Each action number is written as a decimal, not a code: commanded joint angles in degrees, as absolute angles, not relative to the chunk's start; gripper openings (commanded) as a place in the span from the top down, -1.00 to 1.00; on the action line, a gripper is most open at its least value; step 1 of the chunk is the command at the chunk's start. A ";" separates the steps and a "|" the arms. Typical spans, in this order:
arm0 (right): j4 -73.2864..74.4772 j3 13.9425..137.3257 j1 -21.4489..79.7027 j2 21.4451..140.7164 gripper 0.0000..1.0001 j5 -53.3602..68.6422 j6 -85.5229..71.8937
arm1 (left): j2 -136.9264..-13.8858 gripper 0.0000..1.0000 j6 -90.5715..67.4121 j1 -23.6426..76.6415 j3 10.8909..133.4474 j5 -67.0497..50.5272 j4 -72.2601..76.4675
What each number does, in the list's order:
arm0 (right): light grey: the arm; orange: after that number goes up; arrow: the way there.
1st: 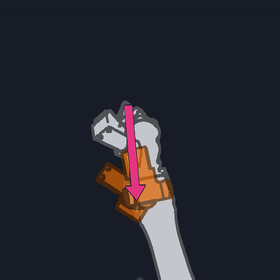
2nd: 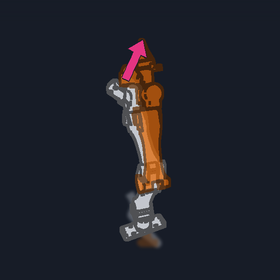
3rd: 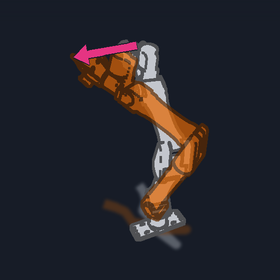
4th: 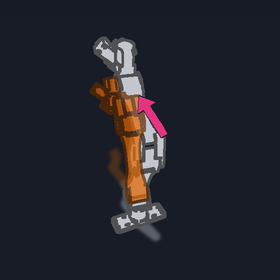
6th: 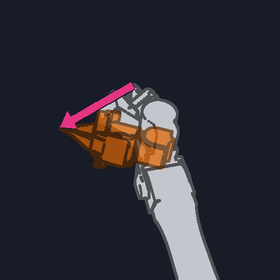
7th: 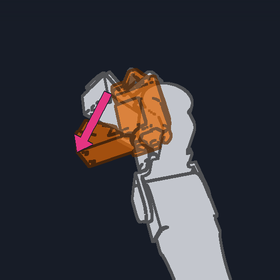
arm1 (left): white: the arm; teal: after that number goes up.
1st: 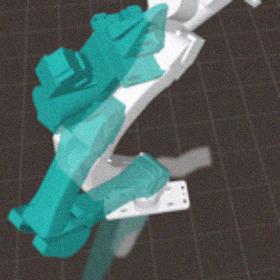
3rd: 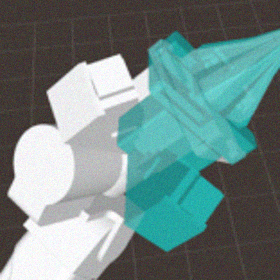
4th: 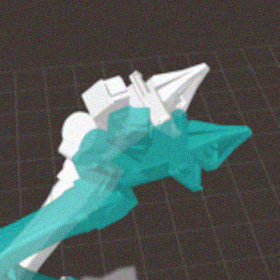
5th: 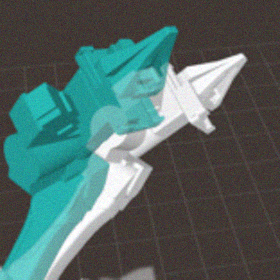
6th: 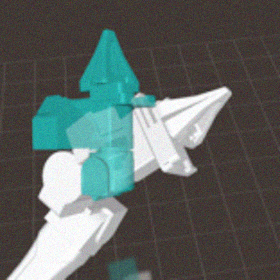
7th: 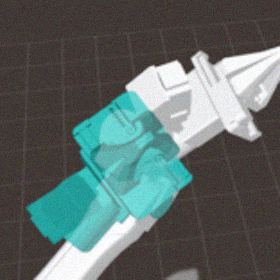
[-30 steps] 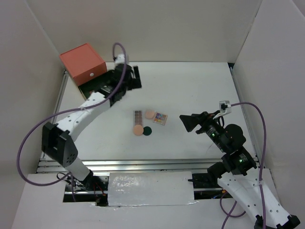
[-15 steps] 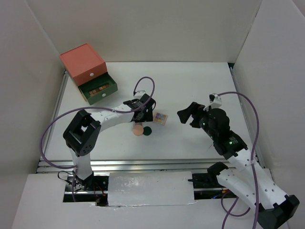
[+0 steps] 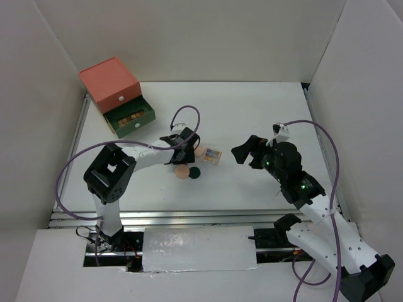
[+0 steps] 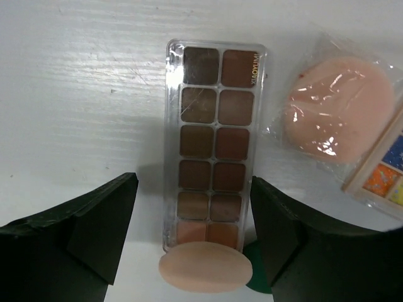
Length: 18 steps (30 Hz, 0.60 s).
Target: Organize the makeup
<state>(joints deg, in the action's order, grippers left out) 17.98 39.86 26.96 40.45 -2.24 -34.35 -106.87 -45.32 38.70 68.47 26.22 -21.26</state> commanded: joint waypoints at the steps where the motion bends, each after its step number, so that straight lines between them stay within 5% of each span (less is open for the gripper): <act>1: 14.42 39.64 26.72 39.99 -0.99 -1.14 -33.05 | -107.40 -0.69 -45.88 37.62 67.50 26.37 -17.59; 11: 13.80 39.29 26.72 39.81 -0.99 -0.70 -33.05 | -110.65 -0.23 -44.30 34.90 65.30 23.21 -14.07; 14: 13.36 38.94 26.72 39.29 -0.99 -0.44 -32.87 | -110.48 0.34 -43.77 34.37 65.39 23.37 -13.71; 18: 13.01 38.67 26.72 38.41 -1.00 -0.44 -32.96 | -107.67 0.68 -37.98 34.19 69.59 24.51 -13.09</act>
<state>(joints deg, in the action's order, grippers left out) 16.01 39.35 26.96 39.57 -0.78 -33.56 -107.77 -42.02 34.68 66.67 25.30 -13.39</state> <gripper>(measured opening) 0.997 0.653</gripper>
